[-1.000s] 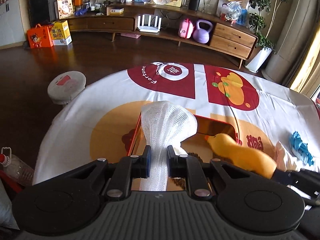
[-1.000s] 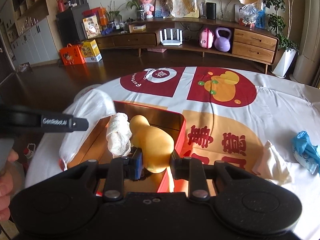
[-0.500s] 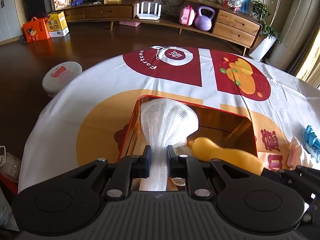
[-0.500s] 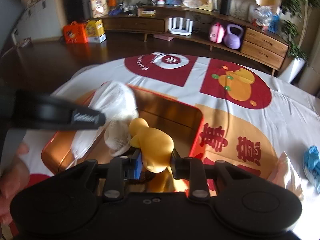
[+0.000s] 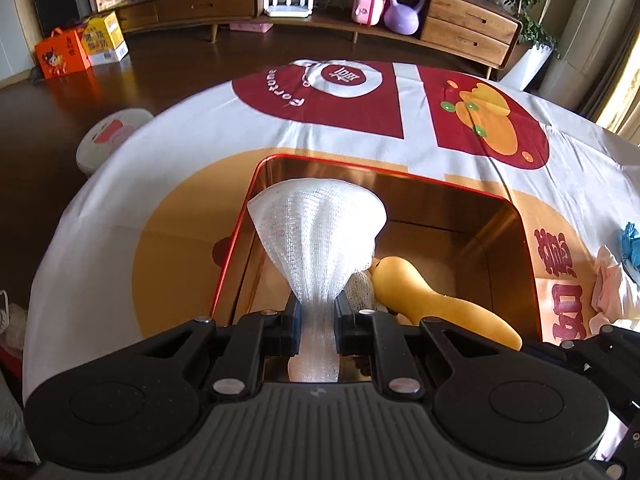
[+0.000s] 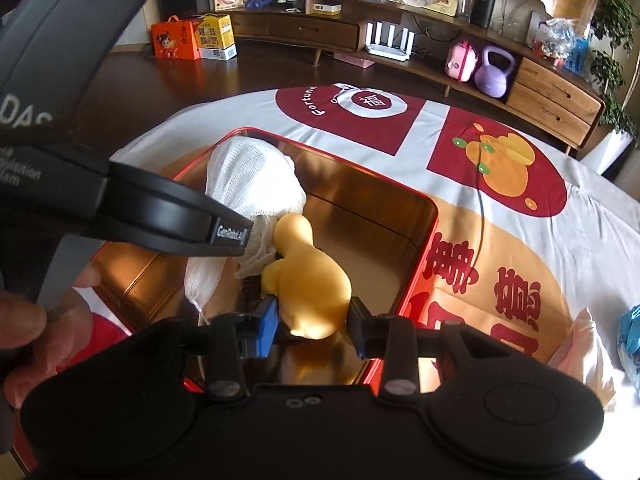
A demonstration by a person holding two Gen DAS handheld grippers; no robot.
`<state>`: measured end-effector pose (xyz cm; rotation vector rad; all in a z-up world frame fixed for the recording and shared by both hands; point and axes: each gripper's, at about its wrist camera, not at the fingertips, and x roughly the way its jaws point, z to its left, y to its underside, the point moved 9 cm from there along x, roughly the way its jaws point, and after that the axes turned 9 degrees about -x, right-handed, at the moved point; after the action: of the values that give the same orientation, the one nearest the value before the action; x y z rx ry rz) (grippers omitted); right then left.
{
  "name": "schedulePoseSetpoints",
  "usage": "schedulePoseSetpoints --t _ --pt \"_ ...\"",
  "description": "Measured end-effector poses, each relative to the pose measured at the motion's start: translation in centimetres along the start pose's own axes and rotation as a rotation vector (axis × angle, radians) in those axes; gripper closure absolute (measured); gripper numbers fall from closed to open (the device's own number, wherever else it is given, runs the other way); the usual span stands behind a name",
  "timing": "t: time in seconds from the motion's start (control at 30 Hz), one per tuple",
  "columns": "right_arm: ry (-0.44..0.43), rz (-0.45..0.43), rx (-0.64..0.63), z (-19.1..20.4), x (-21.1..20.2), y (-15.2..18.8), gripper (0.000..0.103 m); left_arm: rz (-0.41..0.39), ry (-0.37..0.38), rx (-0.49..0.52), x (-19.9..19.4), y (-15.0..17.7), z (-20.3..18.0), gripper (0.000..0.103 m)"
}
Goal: Organize soft objects
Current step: 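Lower and release the mesh bag with the left tool while the right tool releases the duck in the tin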
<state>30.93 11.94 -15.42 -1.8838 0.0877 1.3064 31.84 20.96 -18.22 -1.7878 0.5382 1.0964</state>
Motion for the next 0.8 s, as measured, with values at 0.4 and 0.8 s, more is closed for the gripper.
schedulePoseSetpoints --t 0.4,0.8 --pt "-0.008 -0.044 0.013 -0.4 -2.7 0.1 0.052 0.030 0.034 -0.042 -1.4 1.1 0.2 0.080" --pt "-0.024 -0.083 0.037 -1.2 -5.5 0.7 0.041 -0.033 0.030 -0.019 -4.3 1.4 -0.3 0.032"
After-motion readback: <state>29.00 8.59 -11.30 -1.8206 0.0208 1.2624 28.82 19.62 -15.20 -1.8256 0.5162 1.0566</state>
